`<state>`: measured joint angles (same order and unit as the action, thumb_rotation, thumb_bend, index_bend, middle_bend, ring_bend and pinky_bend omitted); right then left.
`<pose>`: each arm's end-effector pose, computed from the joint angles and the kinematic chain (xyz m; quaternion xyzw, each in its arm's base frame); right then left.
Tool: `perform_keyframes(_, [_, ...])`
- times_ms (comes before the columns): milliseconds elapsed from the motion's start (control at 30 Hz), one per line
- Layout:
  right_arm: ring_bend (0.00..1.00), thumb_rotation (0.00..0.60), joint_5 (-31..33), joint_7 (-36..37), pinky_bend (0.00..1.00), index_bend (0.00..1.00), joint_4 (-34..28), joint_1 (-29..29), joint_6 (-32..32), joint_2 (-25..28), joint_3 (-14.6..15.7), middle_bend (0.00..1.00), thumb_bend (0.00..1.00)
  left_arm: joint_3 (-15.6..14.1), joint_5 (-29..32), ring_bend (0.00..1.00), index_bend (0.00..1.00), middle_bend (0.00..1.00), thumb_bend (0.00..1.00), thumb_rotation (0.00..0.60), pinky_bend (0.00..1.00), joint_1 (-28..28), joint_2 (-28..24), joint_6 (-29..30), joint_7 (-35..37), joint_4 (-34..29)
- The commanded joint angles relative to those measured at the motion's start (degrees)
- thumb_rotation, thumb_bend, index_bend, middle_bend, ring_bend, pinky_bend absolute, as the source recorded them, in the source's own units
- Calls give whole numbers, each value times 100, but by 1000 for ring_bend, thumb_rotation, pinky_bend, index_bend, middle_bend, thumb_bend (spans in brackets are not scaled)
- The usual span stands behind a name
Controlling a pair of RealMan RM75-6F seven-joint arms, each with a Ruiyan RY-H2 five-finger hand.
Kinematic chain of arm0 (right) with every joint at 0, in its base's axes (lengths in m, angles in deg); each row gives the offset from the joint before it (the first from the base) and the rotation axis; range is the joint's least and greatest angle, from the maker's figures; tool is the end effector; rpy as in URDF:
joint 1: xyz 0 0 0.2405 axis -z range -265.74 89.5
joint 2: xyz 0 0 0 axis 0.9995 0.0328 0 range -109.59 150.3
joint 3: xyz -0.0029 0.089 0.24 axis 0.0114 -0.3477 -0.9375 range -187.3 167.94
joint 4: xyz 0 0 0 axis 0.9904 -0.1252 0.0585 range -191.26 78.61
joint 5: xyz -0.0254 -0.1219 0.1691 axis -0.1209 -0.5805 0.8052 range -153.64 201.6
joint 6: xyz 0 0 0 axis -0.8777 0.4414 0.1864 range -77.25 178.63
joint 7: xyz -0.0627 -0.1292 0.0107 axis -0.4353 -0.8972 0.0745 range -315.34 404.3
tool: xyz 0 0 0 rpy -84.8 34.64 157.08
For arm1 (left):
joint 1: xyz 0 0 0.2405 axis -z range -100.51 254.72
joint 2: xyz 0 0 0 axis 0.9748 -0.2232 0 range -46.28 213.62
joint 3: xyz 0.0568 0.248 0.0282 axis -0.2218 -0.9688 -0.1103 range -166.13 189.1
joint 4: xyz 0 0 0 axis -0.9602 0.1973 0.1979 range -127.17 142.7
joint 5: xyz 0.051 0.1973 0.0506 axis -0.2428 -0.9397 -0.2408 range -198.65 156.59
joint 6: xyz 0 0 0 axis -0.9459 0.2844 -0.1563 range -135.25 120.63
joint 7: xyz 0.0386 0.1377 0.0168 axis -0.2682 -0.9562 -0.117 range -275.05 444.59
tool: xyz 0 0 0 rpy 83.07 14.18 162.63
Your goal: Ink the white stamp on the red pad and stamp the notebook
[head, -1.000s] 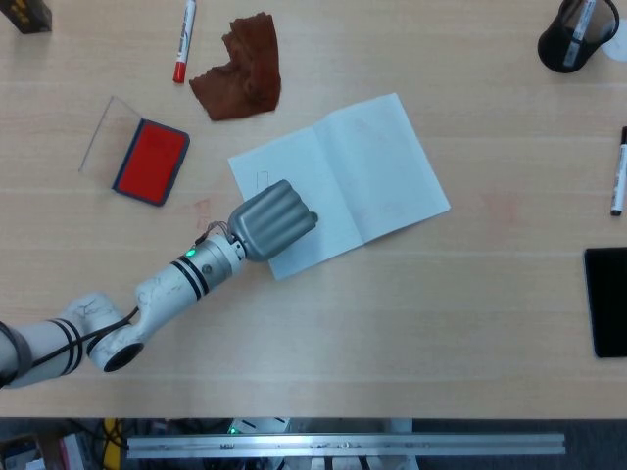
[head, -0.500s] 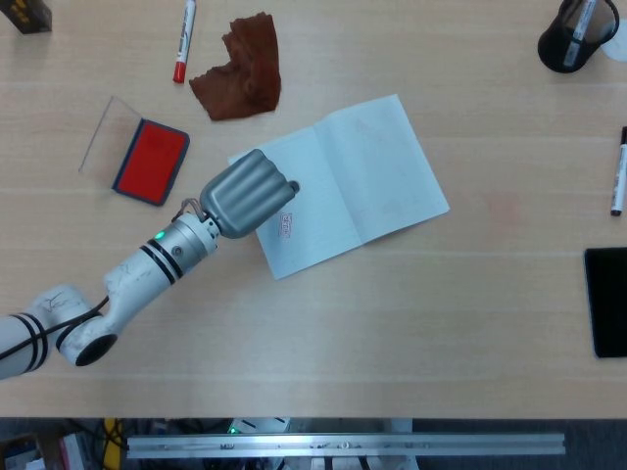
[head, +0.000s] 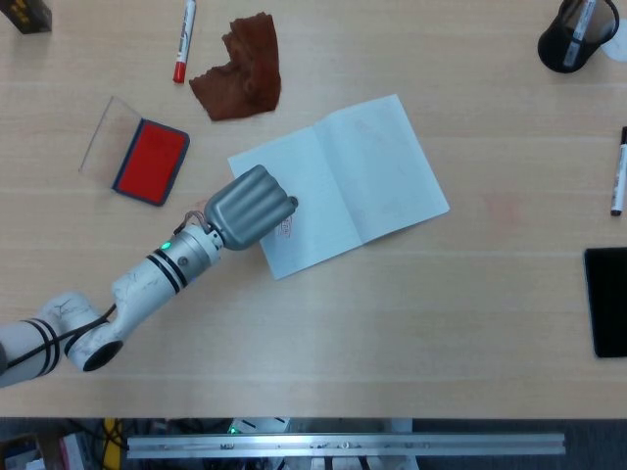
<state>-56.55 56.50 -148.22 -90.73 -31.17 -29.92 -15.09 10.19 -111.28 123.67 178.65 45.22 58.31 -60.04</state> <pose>-0.3398 -0.1774 0.2475 0.5550 -0.4029 0.3594 0.6329 -0.1569 0.3228 -0.0686 -0.8923 -0.0618 -0.2746 0.3530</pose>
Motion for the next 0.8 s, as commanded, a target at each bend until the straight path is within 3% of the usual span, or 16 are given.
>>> perform_keyframes(33, [353,600,4,-15,468,296,-20,11,-14,19,-1,414,54,7,-16,1000,570,1000,306,600,1000,12,89,-2,16,116])
perform_keyframes(800, [353,600,61,-141,468,296,-131,20,-6,70,-18,414,55,-63,-46,1000,570,1000,306,600,1000,3,424,-65,268,721])
